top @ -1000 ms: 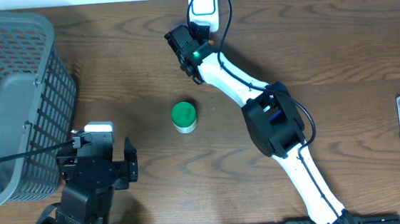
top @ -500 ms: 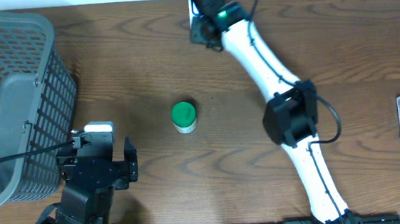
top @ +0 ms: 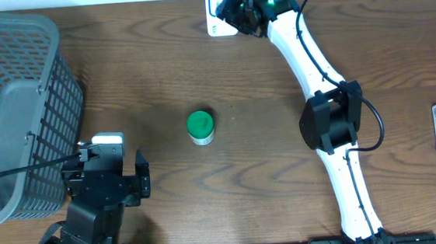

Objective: Scan the item barcode
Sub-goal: 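Hold the tissue pack in front of the scanner, adjusting its angle, then carry the tissue pack right and drop it at the table edge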

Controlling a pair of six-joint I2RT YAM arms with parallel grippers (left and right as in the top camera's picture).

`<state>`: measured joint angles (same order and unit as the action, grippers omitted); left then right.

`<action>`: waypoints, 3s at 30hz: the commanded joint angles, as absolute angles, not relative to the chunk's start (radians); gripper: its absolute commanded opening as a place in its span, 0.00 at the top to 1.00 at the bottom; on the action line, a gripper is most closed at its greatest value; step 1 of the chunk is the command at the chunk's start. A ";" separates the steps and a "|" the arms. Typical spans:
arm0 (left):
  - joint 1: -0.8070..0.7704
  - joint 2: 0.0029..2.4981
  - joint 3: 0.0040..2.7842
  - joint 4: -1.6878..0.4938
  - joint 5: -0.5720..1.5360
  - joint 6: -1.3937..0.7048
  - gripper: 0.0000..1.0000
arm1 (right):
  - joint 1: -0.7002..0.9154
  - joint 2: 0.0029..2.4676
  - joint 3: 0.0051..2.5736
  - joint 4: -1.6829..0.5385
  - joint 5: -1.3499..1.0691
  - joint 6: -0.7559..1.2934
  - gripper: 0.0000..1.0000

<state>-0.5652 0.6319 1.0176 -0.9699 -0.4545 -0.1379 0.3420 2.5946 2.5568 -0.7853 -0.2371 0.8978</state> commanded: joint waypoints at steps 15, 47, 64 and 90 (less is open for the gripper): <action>-0.568 0.628 1.016 -0.972 -0.464 -0.144 0.12 | 0.344 2.725 2.568 -0.534 -0.430 1.642 0.53; -0.568 0.628 1.016 -0.972 -0.464 -0.144 0.12 | 0.203 2.564 2.886 -1.699 0.351 0.925 0.66; -0.568 0.628 1.016 -0.972 -0.464 -0.144 0.12 | -0.327 2.564 2.436 -1.580 0.641 0.904 0.67; -0.568 0.628 1.016 -0.972 -0.464 -0.144 0.12 | -0.435 2.174 2.566 -1.685 0.076 0.818 0.01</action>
